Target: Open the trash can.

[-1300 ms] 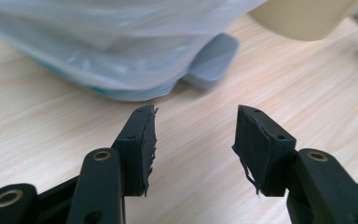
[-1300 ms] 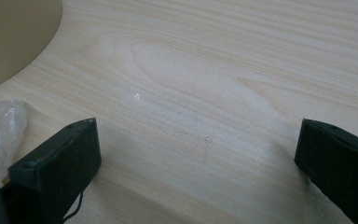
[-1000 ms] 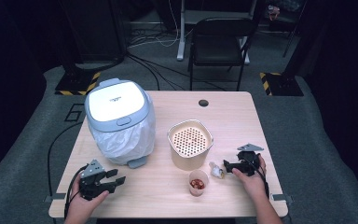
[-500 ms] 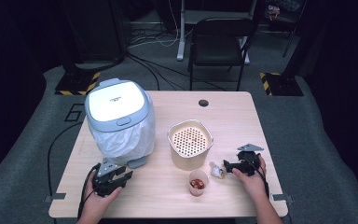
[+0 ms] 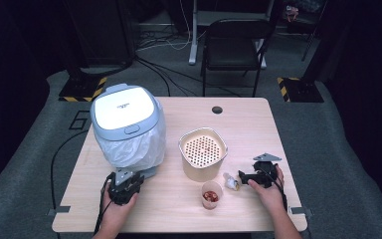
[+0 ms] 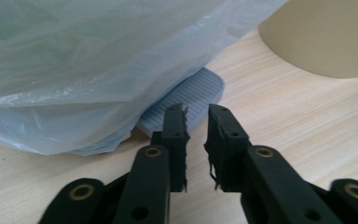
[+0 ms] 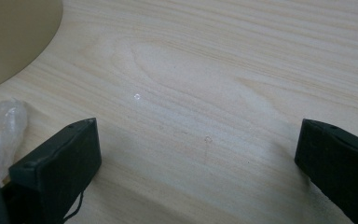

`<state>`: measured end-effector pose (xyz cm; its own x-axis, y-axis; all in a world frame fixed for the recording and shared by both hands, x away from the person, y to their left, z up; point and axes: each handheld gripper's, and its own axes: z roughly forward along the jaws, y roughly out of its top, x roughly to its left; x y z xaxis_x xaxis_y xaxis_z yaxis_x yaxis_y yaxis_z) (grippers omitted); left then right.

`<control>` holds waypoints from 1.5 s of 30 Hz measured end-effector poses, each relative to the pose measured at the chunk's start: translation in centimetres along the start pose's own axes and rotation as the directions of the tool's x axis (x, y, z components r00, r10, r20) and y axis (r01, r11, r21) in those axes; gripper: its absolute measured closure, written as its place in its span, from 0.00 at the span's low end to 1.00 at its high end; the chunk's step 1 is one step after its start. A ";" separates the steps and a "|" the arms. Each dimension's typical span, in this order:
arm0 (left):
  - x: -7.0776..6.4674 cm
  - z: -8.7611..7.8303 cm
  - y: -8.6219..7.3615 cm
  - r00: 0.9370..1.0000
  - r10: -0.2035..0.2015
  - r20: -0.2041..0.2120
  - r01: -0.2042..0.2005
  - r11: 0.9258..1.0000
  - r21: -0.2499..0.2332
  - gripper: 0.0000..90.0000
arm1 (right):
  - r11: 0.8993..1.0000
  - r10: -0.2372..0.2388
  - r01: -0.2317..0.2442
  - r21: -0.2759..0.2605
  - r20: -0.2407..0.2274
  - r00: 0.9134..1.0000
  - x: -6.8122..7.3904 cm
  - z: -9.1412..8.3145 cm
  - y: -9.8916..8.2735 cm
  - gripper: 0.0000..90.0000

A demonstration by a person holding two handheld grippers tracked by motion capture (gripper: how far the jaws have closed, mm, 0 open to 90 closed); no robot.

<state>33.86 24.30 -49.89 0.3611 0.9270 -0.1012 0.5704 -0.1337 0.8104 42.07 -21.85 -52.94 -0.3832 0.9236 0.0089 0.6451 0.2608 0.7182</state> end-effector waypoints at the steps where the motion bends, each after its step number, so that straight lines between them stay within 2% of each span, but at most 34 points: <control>1: -0.1 0.2 0.0 1.000 -0.008 -0.014 0.008 1.000 0.001 0.91 | 1.000 0.000 0.000 0.000 0.000 1.000 0.0 0.0 0.0 0.00; 3: -0.1 0.4 0.1 0.999 -0.025 -0.032 0.025 1.000 0.008 0.92 | 1.000 0.000 0.000 0.000 0.000 1.000 0.0 0.0 0.0 0.00; 4: 0.4 0.5 0.3 0.999 0.049 -0.022 -0.048 0.999 0.008 0.93 | 1.000 0.000 0.000 0.000 0.000 1.000 0.0 0.0 0.0 0.00; 6: 0.5 0.9 0.4 0.999 0.049 -0.024 -0.049 0.999 0.012 0.94 | 1.000 0.000 0.000 0.000 0.000 1.000 0.0 0.0 0.0 0.00; 7: 0.0 1.1 0.2 0.999 -0.025 -0.044 0.025 1.000 0.002 0.95 | 1.000 0.000 0.000 0.000 0.000 1.000 0.0 0.0 0.0 0.00; 10: 0.2 1.4 0.3 0.999 0.003 -0.044 -0.003 1.000 0.000 0.96 | 1.000 0.000 0.000 0.000 0.000 1.000 0.0 0.0 0.0 0.00; 12: 0.8 1.6 0.6 0.994 0.105 -0.025 -0.105 0.994 0.008 0.96 | 1.000 0.000 0.000 0.000 0.000 1.000 0.0 0.0 0.0 0.00; 13: 0.4 1.7 0.6 0.999 0.037 -0.027 -0.036 0.999 0.008 0.95 | 1.000 0.000 0.000 0.000 0.000 1.000 0.0 0.0 0.0 0.00; 14: 0.4 1.7 0.6 0.999 0.037 -0.027 -0.036 0.999 0.008 0.95 | 1.000 0.000 0.000 0.000 0.000 1.000 0.0 0.0 0.0 0.00; 15: 1.0 1.8 0.8 0.995 0.087 -0.052 -0.088 0.996 -0.001 0.95 | 1.000 0.000 0.000 0.000 0.000 1.000 0.0 0.0 0.0 0.00; 16: 0.8 1.9 0.7 0.999 -0.006 -0.053 0.005 1.000 -0.011 0.95 | 1.000 0.000 0.000 0.000 0.000 1.000 0.0 0.0 0.0 0.00; 18: 1.7 1.7 0.8 0.998 0.022 -0.052 -0.022 1.000 -0.003 0.95 | 1.000 0.001 -0.001 0.002 -0.002 1.000 0.0 0.0 0.0 0.00; 19: 2.6 1.6 1.0 0.997 0.070 -0.024 -0.070 0.998 0.002 0.96 | 1.000 0.001 -0.001 0.003 -0.003 1.000 0.0 0.0 0.0 0.00; 20: 2.4 1.6 1.0 1.000 0.024 0.001 -0.024 1.000 0.001 0.97 | 1.000 0.001 -0.001 0.002 -0.003 1.000 0.0 0.0 0.0 0.00; 21: 2.6 1.6 1.0 0.998 0.056 -0.021 -0.056 0.998 0.004 0.97 | 1.000 0.001 -0.001 0.002 -0.003 1.000 0.0 0.0 0.0 0.00; 24: 2.6 1.6 1.0 0.995 0.059 -0.084 -0.059 0.998 0.007 0.98 | 1.000 0.001 -0.001 0.002 -0.003 1.000 0.0 0.0 0.0 0.00; 25: 3.2 1.4 1.1 0.985 0.126 -0.120 -0.124 0.992 0.025 0.98 | 1.000 0.001 -0.001 0.002 -0.003 1.000 0.0 0.0 0.0 0.00; 26: 3.2 1.4 1.1 0.985 0.126 -0.120 -0.124 0.992 0.025 0.98 | 1.000 0.001 -0.001 0.002 -0.003 1.000 0.0 0.0 0.0 0.00; 27: 3.0 1.6 1.0 0.993 0.103 -0.058 -0.103 0.995 0.009 0.98 | 1.000 0.001 -0.001 0.002 -0.003 1.000 0.0 0.0 0.0 0.00; 28: 2.8 1.6 0.9 0.997 0.050 -0.060 -0.050 0.999 0.003 0.98 | 1.000 0.001 -0.001 0.002 -0.003 1.000 0.0 0.0 0.0 0.00; 29: 2.8 1.6 0.9 0.997 0.050 -0.060 -0.050 0.999 0.003 0.98 | 1.000 0.001 -0.001 0.002 -0.003 1.000 0.0 0.0 0.0 0.00; 30: 4.0 1.0 1.2 0.972 0.159 -0.174 -0.152 0.987 0.054 0.98 | 1.000 0.001 -0.001 0.002 -0.003 1.000 0.0 0.0 0.0 0.00; 31: 3.2 1.5 0.9 0.999 0.014 -0.034 -0.014 1.000 0.002 0.98 | 1.000 0.001 -0.001 0.002 -0.003 1.000 0.0 0.0 0.0 0.00; 32: 3.5 1.5 0.9 1.000 0.022 0.014 -0.022 1.000 -0.005 0.98 | 1.000 0.001 -0.001 0.002 -0.003 1.000 0.0 0.0 0.0 0.00; 33: 4.1 0.8 0.9 0.992 -0.003 -0.123 0.007 1.000 0.029 0.98 | 1.000 0.001 -0.001 0.002 -0.003 1.000 0.0 0.0 0.0 0.00; 34: 5.2 0.5 1.1 0.978 0.105 -0.180 -0.098 0.994 0.052 0.98 | 1.000 0.001 -0.001 0.002 -0.003 1.000 0.0 0.0 0.0 0.00; 35: 5.6 0.3 1.2 0.973 0.126 -0.192 -0.117 0.991 0.058 0.98 | 1.000 0.001 -0.001 0.002 -0.003 1.000 0.0 0.0 0.0 0.00; 36: 5.6 0.3 1.2 0.973 0.126 -0.192 -0.117 0.991 0.058 0.98 | 1.000 0.001 -0.001 0.002 -0.003 1.000 0.0 0.0 0.0 0.00; 38: 5.9 0.1 1.1 0.985 0.082 -0.150 -0.076 0.996 0.045 0.98 | 1.000 0.002 -0.002 0.002 -0.003 1.000 0.0 0.0 0.0 0.00; 40: 6.0 0.0 1.1 0.983 0.091 -0.159 -0.084 0.995 0.049 0.98 | 1.000 0.001 -0.001 0.002 -0.003 1.000 0.0 0.0 0.0 0.00; 41: 5.2 0.2 0.9 0.995 0.025 -0.093 -0.022 0.999 0.032 0.98 | 1.000 0.001 -0.001 0.002 -0.003 1.000 0.0 0.0 0.0 0.00; 42: 4.5 0.5 0.7 0.996 -0.027 -0.084 0.030 0.999 0.026 0.98 | 1.000 0.001 -0.001 0.002 -0.003 1.000 0.0 0.0 0.0 0.00; 44: 4.5 0.6 0.8 0.998 0.005 -0.068 -0.002 0.999 0.044 0.98 | 1.000 0.001 -0.001 0.002 -0.003 1.000 0.0 0.0 0.0 0.00; 45: 4.3 0.7 0.7 0.995 0.025 -0.094 -0.022 0.999 0.027 0.98 | 1.000 0.001 -0.001 0.003 -0.003 1.000 0.0 0.0 0.0 0.00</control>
<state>36.34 27.94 -50.19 0.3044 0.9522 -0.0268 0.5821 -0.1637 0.7965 42.02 -21.83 -52.92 -0.3844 0.9231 0.0116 0.6472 0.2605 0.7165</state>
